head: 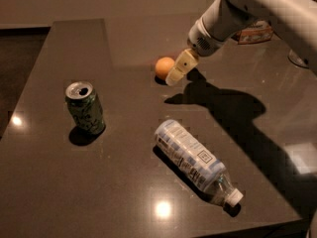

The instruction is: Pick orange

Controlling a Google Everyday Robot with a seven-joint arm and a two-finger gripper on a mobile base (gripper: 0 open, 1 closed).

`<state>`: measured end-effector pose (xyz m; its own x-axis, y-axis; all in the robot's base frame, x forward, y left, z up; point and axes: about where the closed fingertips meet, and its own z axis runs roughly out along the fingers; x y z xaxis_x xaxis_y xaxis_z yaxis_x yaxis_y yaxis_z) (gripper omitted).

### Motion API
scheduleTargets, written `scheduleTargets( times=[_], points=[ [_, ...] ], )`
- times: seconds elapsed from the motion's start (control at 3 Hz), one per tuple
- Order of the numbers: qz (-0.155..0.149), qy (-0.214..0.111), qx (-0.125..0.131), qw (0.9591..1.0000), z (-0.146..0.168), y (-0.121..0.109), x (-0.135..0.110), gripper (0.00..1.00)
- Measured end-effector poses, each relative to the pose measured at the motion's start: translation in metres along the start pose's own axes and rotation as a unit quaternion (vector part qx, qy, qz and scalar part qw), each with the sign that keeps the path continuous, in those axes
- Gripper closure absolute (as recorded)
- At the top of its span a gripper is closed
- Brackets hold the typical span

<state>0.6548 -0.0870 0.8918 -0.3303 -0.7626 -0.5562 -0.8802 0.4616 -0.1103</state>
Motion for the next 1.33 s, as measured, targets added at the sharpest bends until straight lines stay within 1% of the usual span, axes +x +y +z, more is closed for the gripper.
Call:
scheduleTargets(
  times=[0.33,0.67,1.0,1.33],
  points=[
    [0.005,0.007,-0.011,0.9999,0.023,0.0,-0.006,0.0],
    [0.009,0.013,-0.018,0.9997,0.035,-0.001,-0.011,0.12],
    [0.011,0.014,-0.028,0.9994,0.042,0.0,-0.017,0.35],
    [0.009,0.006,-0.035,0.9993,0.041,0.003,-0.023,0.59]
  ],
)
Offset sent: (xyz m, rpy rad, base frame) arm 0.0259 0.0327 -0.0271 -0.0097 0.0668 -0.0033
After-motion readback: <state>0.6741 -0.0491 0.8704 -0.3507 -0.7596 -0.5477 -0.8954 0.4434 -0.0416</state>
